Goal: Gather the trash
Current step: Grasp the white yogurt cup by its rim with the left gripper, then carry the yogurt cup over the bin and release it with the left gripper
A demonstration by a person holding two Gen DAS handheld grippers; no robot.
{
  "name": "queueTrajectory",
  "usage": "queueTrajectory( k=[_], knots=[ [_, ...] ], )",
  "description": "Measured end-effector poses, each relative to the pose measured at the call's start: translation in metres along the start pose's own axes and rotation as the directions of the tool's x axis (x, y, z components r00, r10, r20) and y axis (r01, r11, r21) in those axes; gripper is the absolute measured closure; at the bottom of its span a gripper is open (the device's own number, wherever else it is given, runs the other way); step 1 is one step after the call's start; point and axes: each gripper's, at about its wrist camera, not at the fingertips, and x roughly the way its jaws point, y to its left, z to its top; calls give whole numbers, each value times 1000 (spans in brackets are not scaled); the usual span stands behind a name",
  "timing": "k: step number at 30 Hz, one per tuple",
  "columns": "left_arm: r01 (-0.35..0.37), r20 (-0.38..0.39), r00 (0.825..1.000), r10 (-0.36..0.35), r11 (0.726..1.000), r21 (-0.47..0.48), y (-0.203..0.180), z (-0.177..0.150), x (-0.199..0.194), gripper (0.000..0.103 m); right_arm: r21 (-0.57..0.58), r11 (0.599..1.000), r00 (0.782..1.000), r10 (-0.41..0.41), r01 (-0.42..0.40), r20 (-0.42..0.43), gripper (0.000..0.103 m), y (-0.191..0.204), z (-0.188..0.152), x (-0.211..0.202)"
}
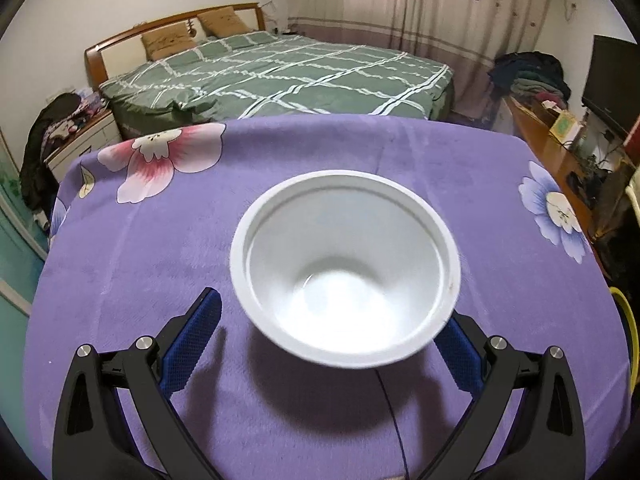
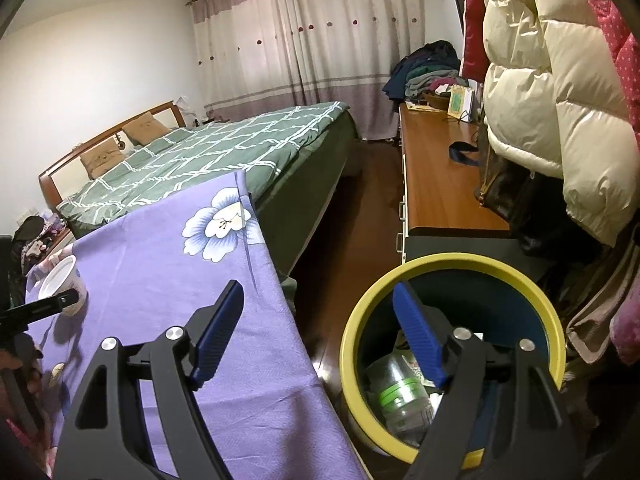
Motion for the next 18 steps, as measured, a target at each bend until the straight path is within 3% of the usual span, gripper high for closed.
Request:
queueTrajectory(
  k=[3, 7, 11, 18],
  knots=[
    [2, 8, 1000, -2, 1000, -17, 2, 6, 3, 7, 4, 1000, 1000, 7, -7, -5, 30, -1, 0, 1],
    [17, 6, 1000, -17, 1000, -22, 3, 9, 6, 25, -2, 1000, 1000, 9, -9, 0, 30, 0, 0, 0],
    [37, 15, 999, -37, 999, -17, -1, 9, 2, 26, 7, 1000, 1000, 15, -15, 11, 30, -1, -1, -2],
    [83, 44, 995, -86, 994, 75, -34, 3, -32, 26, 14, 998, 998, 67, -68, 14, 30, -8, -5, -11]
  ],
)
